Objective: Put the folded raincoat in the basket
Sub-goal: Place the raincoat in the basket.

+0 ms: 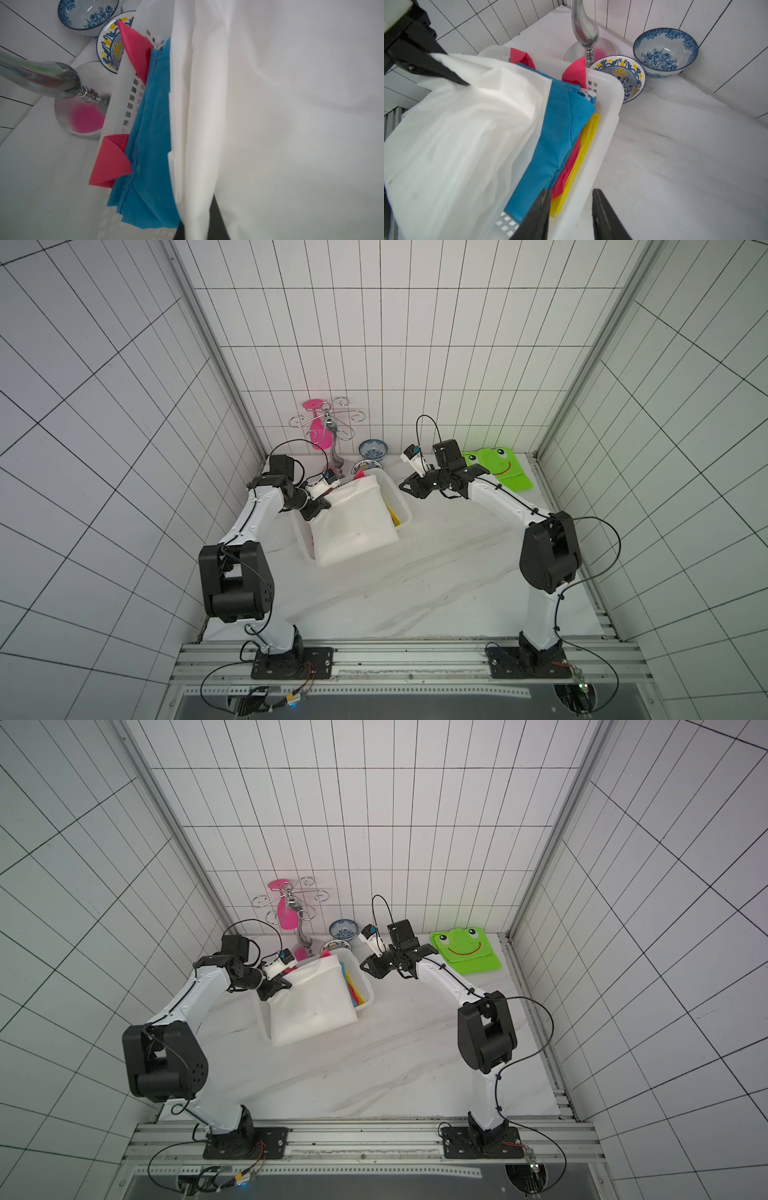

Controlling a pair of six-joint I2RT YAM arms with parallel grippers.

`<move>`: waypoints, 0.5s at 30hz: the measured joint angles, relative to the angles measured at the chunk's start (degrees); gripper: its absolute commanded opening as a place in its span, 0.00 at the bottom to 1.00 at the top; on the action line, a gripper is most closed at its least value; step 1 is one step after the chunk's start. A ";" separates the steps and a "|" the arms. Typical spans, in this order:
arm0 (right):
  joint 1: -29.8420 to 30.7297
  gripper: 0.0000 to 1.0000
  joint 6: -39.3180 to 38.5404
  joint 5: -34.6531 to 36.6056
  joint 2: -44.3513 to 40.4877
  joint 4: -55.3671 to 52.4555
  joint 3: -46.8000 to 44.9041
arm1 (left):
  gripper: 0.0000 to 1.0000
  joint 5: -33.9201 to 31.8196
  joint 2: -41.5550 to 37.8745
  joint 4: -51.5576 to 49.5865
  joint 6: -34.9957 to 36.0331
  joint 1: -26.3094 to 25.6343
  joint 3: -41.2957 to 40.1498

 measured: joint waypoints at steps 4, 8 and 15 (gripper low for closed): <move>2.56 0.37 1.27 0.33 -3.85 4.04 -5.86 | 0.00 1.09 3.82 2.71 -1.31 0.09 2.49; 6.45 0.37 3.04 0.33 -4.90 8.07 -8.02 | 0.05 1.66 5.11 4.94 -1.66 0.33 2.56; 10.38 0.37 5.22 -0.55 -4.28 12.09 -7.96 | 0.39 2.64 5.66 7.52 -1.44 0.37 2.56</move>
